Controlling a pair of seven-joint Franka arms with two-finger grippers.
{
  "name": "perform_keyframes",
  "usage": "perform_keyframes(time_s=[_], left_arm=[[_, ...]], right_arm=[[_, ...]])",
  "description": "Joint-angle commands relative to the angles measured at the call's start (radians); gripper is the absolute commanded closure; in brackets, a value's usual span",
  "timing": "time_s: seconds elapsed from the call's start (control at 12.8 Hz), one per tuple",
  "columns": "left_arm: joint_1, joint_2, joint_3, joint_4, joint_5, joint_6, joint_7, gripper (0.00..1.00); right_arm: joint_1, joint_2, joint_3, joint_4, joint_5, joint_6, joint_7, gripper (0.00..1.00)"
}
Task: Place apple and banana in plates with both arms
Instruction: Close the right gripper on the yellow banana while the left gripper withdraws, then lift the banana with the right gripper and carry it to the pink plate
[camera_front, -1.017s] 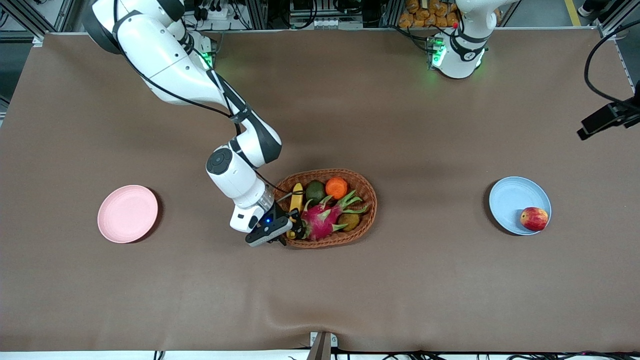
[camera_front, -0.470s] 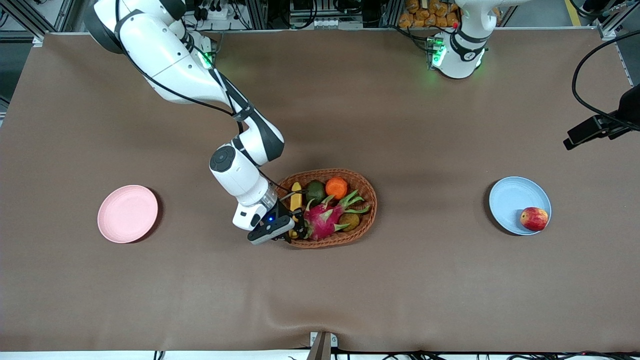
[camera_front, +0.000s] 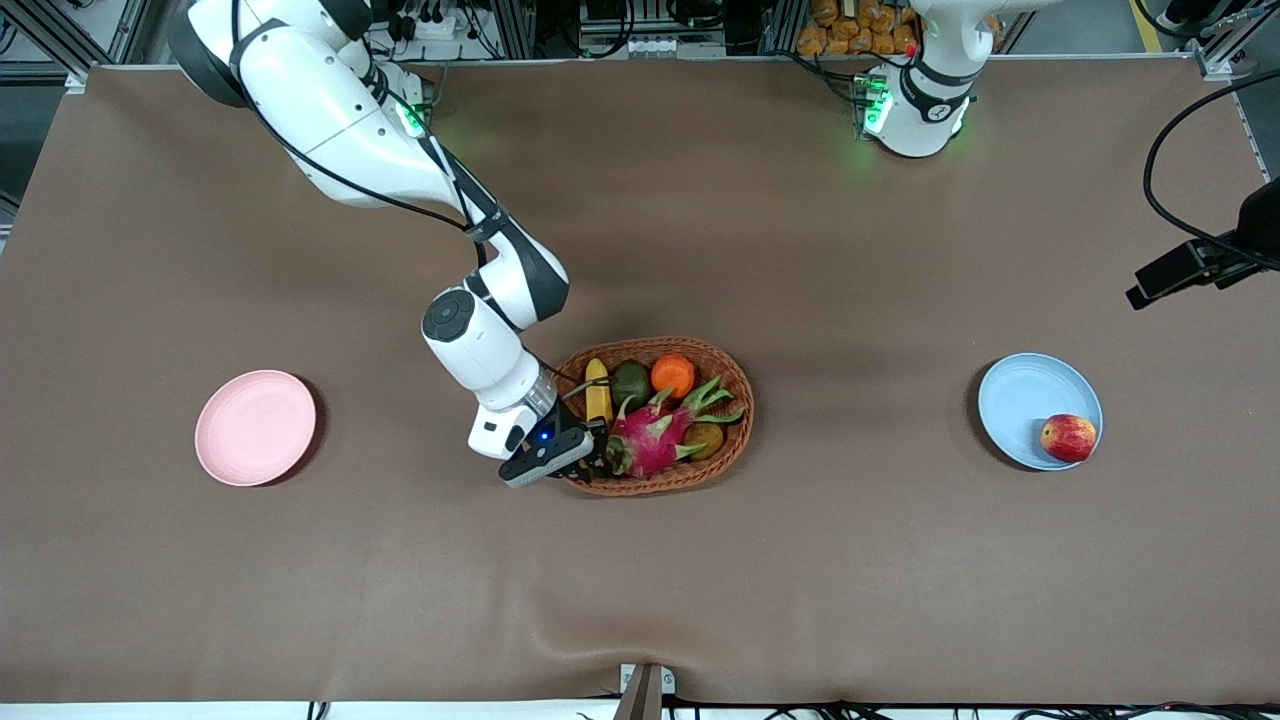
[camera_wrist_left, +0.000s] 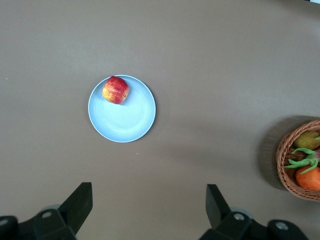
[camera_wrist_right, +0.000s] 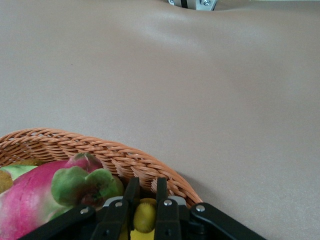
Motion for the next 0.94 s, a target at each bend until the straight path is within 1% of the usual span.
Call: perform_keyframes(time_s=[0.0, 0.08, 0.47, 0.7, 0.86], left_arm=[[-0.004, 0.015, 0.006, 0.016, -0.017, 0.008, 0.015, 0.0], [-0.003, 0.015, 0.006, 0.016, -0.017, 0.008, 0.015, 0.0], [-0.006, 0.026, 0.006, 0.018, -0.015, 0.01, 0.015, 0.0], [-0.003, 0.027, 0.006, 0.016, -0.017, 0.01, 0.015, 0.0], [0.002, 0.029, 0.006, 0.022, -0.017, 0.014, 0.015, 0.0]], right_arm=[[-0.004, -0.032, 0.0, -0.023, -0.031, 0.003, 0.017, 1.0], [-0.004, -0.048, 0.0, -0.023, -0.031, -0.004, 0.018, 1.0], [-0.027, -0.166, 0.0, -0.008, -0.029, -0.22, 0.024, 1.0], [-0.067, -0.232, 0.0, 0.015, -0.029, -0.389, 0.012, 1.0], [-0.107, -0.267, -0.002, 0.012, -0.028, -0.466, 0.01, 1.0]])
